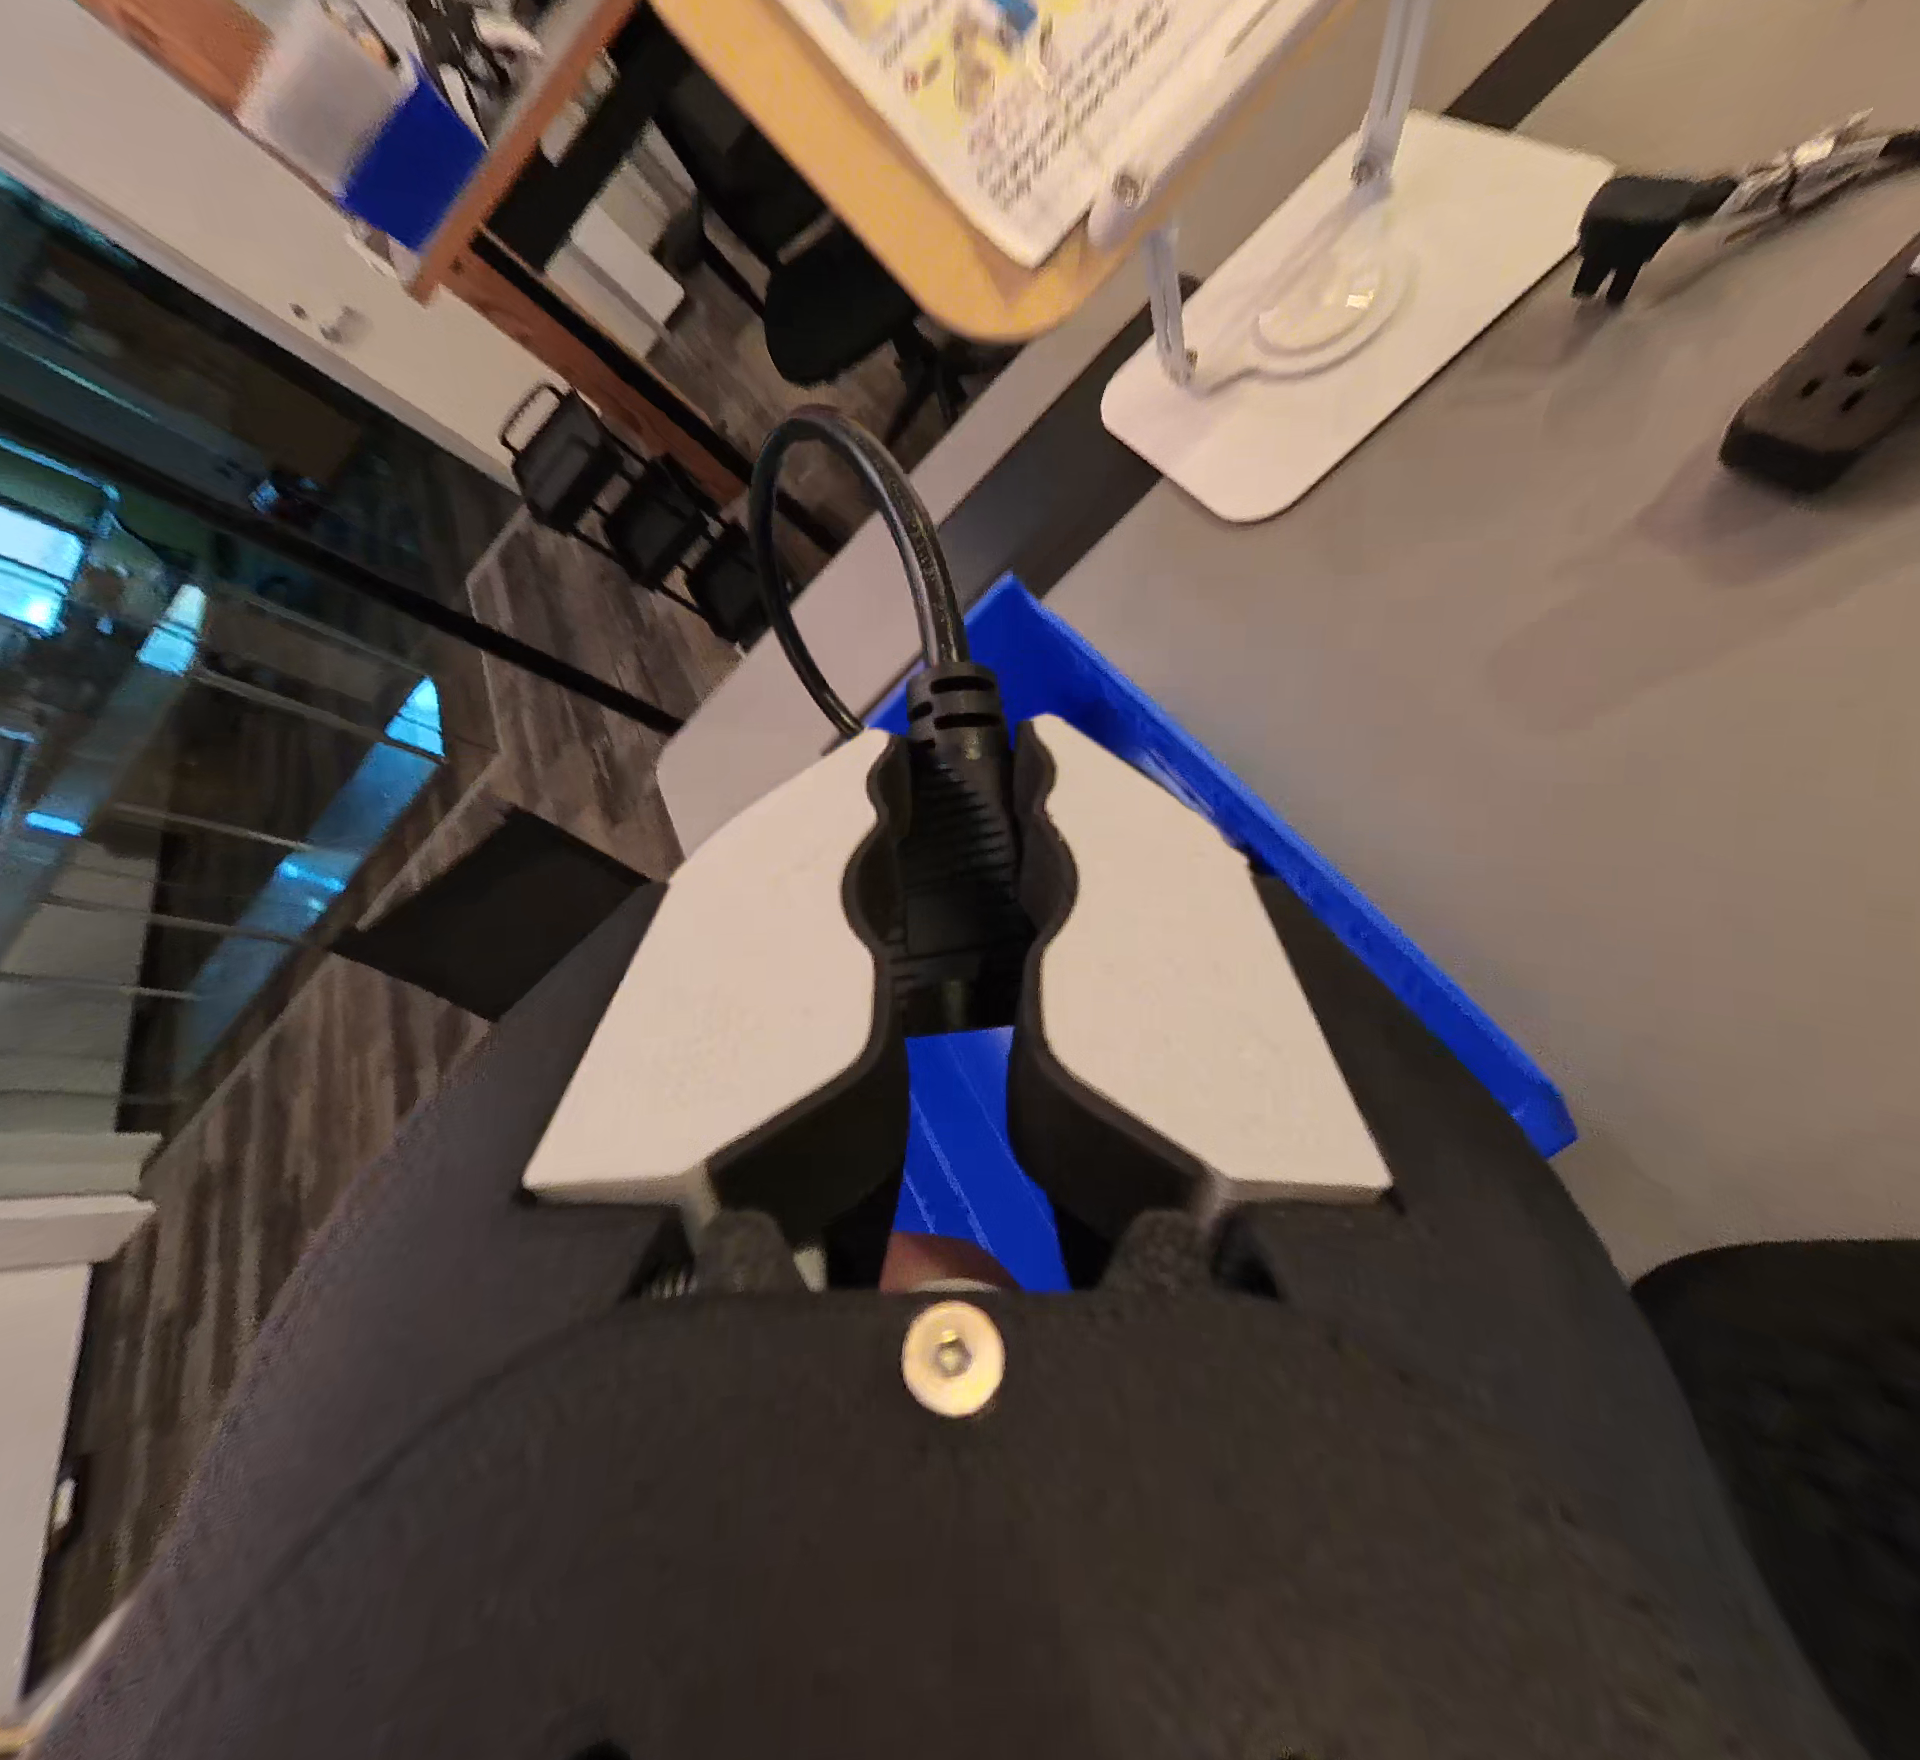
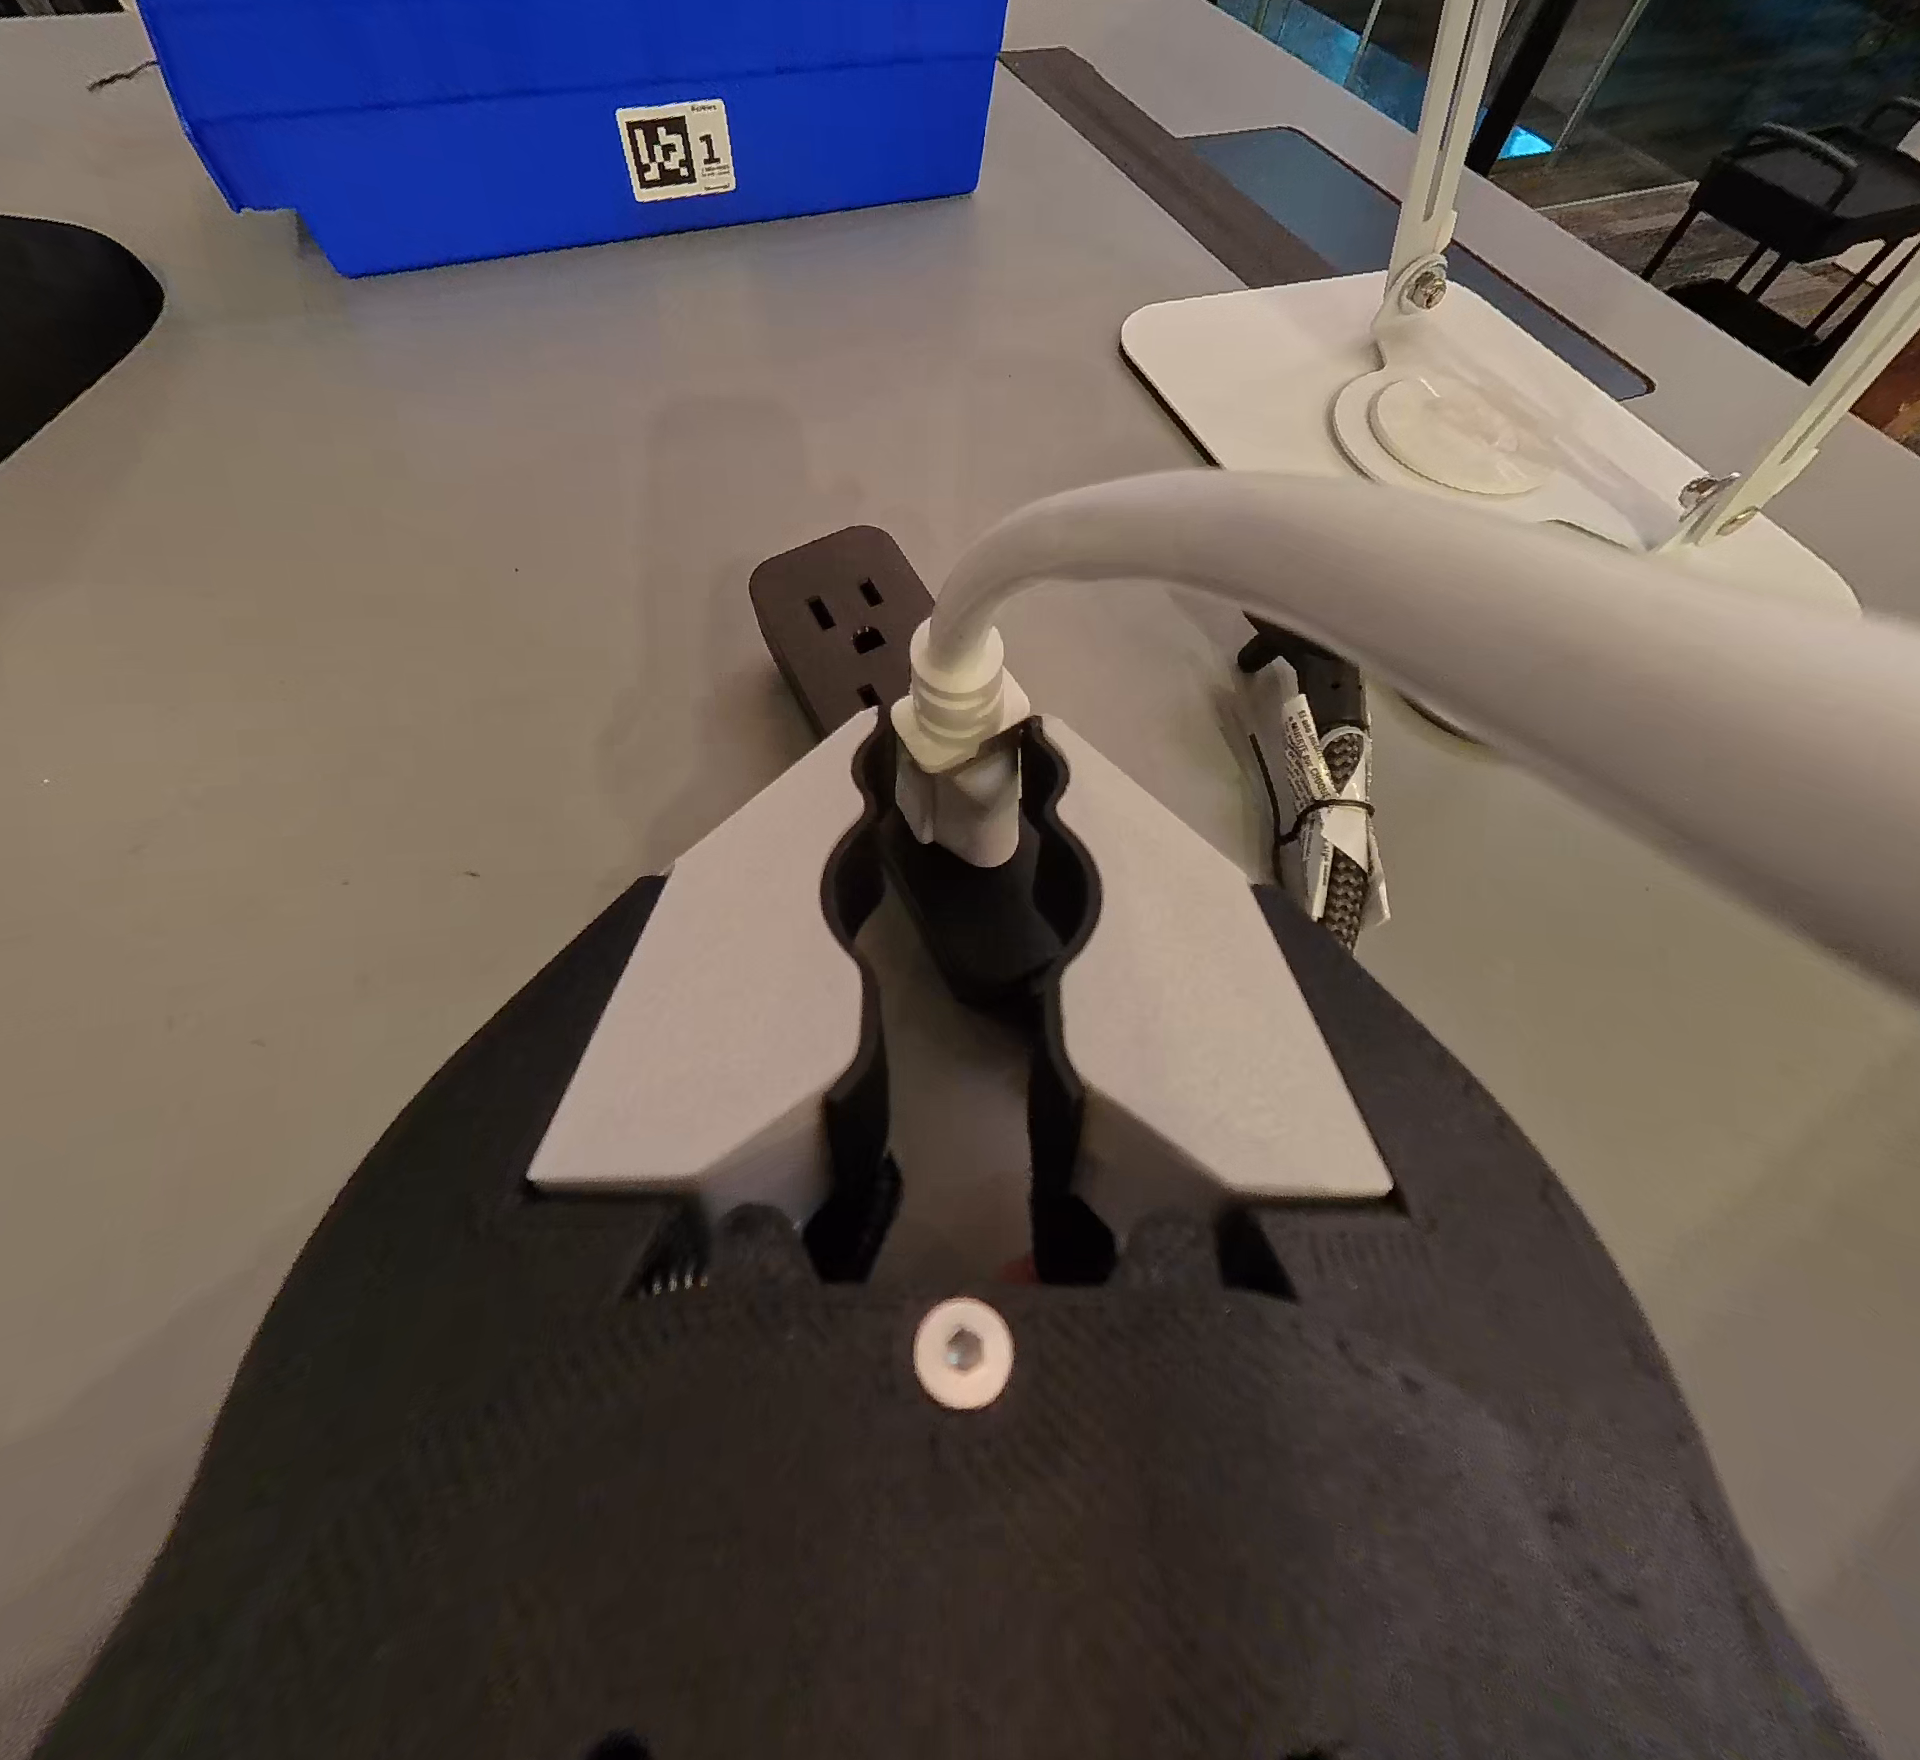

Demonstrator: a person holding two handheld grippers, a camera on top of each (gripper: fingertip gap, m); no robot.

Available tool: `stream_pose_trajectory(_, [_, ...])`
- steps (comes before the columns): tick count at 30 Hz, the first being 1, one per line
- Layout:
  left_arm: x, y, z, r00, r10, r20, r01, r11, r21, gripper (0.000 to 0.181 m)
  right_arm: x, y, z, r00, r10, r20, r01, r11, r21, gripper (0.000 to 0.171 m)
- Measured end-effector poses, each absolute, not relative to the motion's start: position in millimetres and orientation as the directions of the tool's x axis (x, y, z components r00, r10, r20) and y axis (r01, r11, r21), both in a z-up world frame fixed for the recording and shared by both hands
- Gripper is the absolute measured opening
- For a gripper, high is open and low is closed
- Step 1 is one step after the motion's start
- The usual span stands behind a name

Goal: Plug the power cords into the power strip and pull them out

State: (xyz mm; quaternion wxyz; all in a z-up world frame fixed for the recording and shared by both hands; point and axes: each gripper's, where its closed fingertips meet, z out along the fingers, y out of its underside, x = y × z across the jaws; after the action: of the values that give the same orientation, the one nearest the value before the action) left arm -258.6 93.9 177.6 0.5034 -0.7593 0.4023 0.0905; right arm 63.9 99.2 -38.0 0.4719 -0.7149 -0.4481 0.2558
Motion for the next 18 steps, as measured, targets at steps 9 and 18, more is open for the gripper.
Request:
stream_pose_trajectory(9, [-166, 59, 218, 0.525, -0.600, -0.604, -0.717, 0.070, -0.694, 0.017, 64, 99, -38, 0.468, 0.882, 0.060, 0.399, -0.151, -0.904, 0.021])
stream_pose_trajectory(18, [-100, 34, 128, 0.456, -0.728, -0.512, -0.722, 0.034, -0.691, 0.017, 64, 99, -38, 0.467, 0.882, 0.057, 0.398, -0.153, -0.905, 0.022])
